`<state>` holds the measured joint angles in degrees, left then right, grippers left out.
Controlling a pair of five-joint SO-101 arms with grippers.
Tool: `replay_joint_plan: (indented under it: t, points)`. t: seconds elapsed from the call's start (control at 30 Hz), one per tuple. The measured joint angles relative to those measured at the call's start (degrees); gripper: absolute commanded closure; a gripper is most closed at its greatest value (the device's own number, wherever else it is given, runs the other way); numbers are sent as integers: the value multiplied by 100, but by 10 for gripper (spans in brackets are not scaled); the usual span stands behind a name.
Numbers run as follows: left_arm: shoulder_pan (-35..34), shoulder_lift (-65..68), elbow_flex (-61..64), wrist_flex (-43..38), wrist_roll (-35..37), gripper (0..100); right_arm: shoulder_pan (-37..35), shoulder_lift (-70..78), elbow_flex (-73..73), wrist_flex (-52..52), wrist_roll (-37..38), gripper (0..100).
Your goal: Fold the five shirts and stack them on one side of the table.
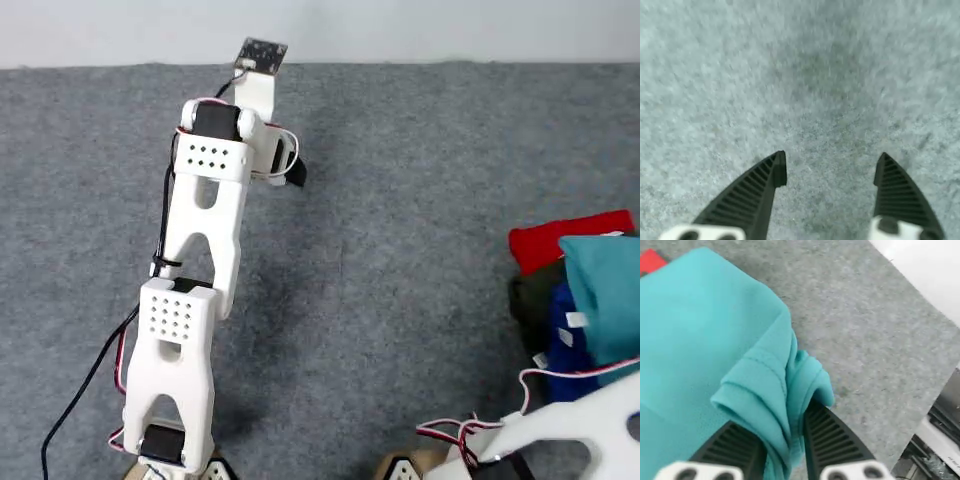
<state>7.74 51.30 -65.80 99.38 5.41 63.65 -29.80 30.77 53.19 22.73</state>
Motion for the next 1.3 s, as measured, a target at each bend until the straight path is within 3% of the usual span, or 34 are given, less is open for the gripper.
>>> replay_joint_plan:
  t: [0.13,0.3,0.57,0.7,0.83,0.97,1.13,1.3]
  points:
    - [0,0,193,0,0,717,9,0,466,-519,88,971]
    - [0,0,211,0,0,717,62,0,738,-668,97,814]
    - [0,0,211,0,0,717,941,-624,202,0,-123,810]
    - [0,0,281,0,0,717,835,-1451,-123,457,-141,811]
    - [0,0,800,0,0,717,-299,-2189,-70,1064,-158,812]
    - [-18,255,1451,0,0,717,-2295,-2374,580,1591,-123,812]
    - [-132,360,2154,-18,0,717,-4747,-2374,2084,1644,563,812]
    - [-176,316,2646,-62,0,717,-5512,-2409,3420,1635,809,812]
